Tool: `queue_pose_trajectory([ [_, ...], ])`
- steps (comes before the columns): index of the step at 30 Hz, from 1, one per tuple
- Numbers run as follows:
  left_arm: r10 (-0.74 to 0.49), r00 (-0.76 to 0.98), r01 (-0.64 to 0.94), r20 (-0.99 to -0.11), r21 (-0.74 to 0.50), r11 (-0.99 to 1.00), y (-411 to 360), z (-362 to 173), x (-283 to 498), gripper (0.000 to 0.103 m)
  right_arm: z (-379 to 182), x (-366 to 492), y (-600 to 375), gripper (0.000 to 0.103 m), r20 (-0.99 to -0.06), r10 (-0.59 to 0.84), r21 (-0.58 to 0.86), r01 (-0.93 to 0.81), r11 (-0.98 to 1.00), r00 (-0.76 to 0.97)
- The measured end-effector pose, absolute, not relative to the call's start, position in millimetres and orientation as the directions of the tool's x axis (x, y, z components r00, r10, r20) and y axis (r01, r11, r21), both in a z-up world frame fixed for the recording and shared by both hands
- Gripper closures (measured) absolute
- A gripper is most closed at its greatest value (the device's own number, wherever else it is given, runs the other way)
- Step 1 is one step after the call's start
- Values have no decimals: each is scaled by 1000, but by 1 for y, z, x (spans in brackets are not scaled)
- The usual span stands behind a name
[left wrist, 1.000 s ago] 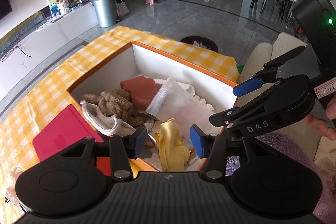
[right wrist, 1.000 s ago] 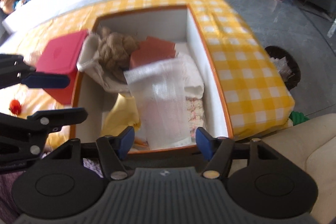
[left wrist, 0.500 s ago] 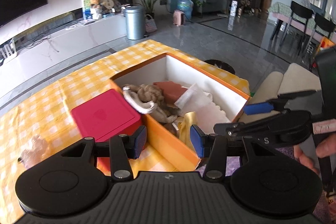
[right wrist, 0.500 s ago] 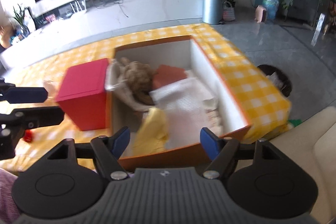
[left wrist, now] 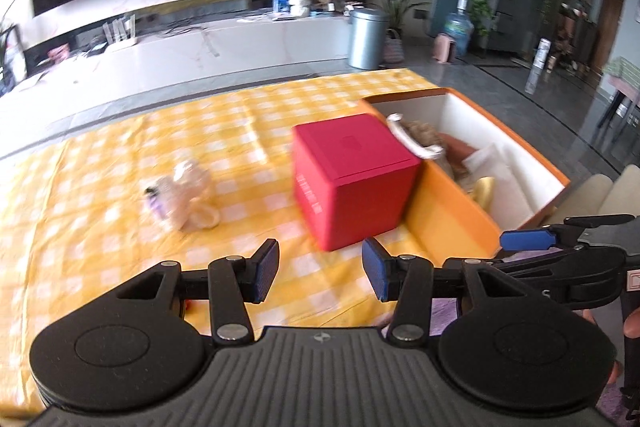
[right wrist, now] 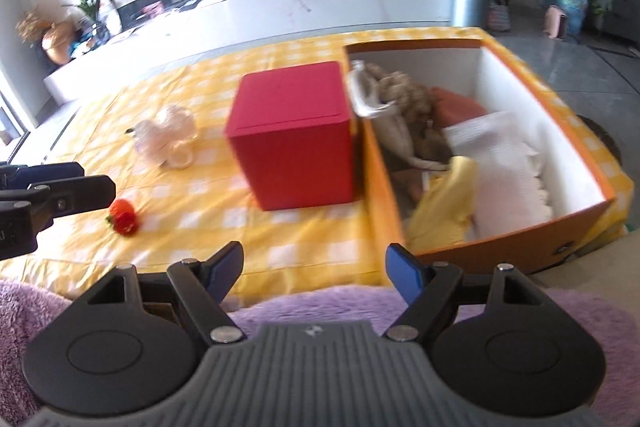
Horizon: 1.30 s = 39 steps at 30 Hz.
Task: Organize soft objects
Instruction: 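Move both tools back toward the crocheted strawberry and wrapped bouquet, then grasp the crocheted strawberry with the left gripper while the right grasps the wrapped bouquet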
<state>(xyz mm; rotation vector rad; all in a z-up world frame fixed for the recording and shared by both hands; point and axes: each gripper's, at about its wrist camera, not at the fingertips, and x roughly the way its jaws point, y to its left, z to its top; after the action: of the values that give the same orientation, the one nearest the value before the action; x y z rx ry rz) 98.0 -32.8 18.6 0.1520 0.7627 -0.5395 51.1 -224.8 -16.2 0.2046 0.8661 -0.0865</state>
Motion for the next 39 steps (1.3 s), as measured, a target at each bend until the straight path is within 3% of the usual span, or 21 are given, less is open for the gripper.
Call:
queue_pose_trajectory([
  [12, -311, 610, 374, -729, -81, 924, 40, -6, 118, 48, -37, 94, -156, 27, -782, 84, 106, -1, 994, 618],
  [20, -276, 585, 329, -763, -89, 940, 68, -28, 142, 47, -55, 127, -121, 36, -801, 130, 74, -119, 990, 584],
  [26, -282, 538, 306, -795, -127, 943, 76, -43, 172, 41, -65, 155, -99, 43, -813, 185, 93, -190, 977, 553],
  [39, -225, 457, 238, -861, -126, 963, 68, -92, 224, 42, -95, 206, -78, 43, -849, 206, 78, -271, 959, 487],
])
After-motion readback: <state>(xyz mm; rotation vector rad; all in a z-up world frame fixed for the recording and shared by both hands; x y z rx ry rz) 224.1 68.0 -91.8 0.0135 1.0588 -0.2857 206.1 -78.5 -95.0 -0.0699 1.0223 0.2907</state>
